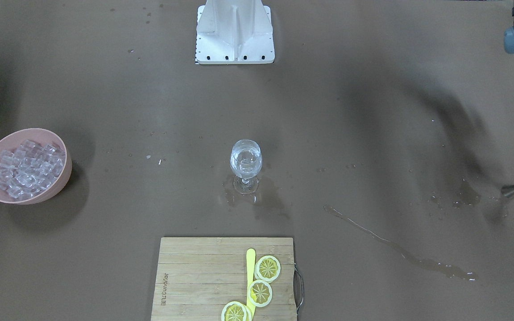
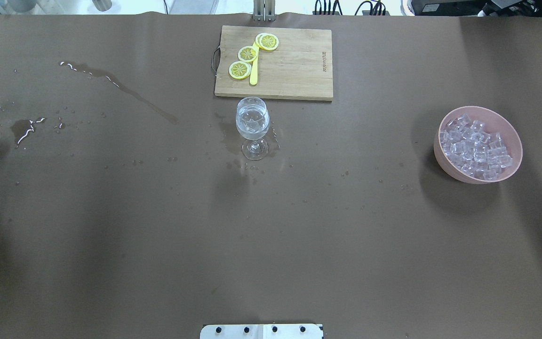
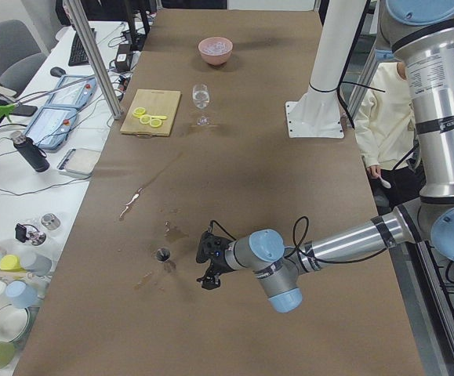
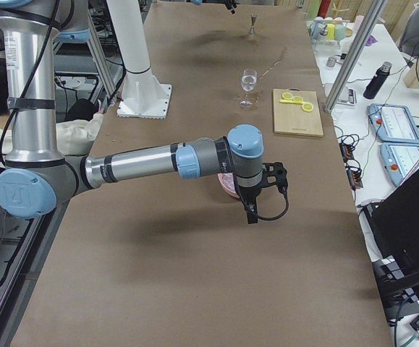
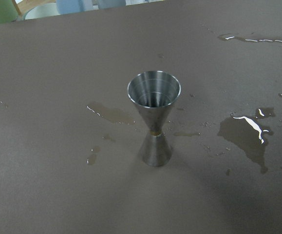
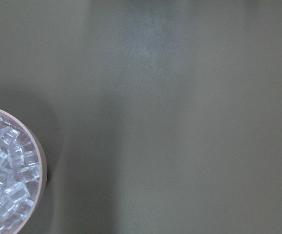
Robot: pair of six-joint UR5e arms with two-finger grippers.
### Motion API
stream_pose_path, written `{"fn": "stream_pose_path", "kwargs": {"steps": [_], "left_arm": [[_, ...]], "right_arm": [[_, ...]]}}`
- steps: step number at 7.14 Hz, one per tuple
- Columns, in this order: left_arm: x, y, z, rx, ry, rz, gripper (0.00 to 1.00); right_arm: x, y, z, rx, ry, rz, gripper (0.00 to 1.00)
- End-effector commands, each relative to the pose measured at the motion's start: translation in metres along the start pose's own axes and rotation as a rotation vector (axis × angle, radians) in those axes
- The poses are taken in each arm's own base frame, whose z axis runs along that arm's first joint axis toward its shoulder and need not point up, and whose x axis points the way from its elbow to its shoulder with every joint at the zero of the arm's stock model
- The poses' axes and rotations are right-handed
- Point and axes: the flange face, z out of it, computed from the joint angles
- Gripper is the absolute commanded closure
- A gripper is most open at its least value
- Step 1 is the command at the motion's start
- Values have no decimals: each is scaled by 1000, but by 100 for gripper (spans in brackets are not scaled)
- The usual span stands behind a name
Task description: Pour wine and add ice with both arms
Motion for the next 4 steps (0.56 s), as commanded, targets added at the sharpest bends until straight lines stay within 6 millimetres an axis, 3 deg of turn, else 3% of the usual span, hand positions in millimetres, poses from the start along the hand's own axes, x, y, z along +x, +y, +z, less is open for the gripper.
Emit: {"fn": "stream_pose_path", "kwargs": {"steps": [1,2,4], "left_arm": [[0,-60,-45,-86,15,-48,4],[11,-97,-62,-122,-5,-36,4],[29,-143,-81,-198,-14,-39,4]], "right_arm": [[-8,-3,-8,17,-1,6,1],[-13,0,-16,27,-4,-1,1],[-9,5,-26,40,-6,17,1]]}}
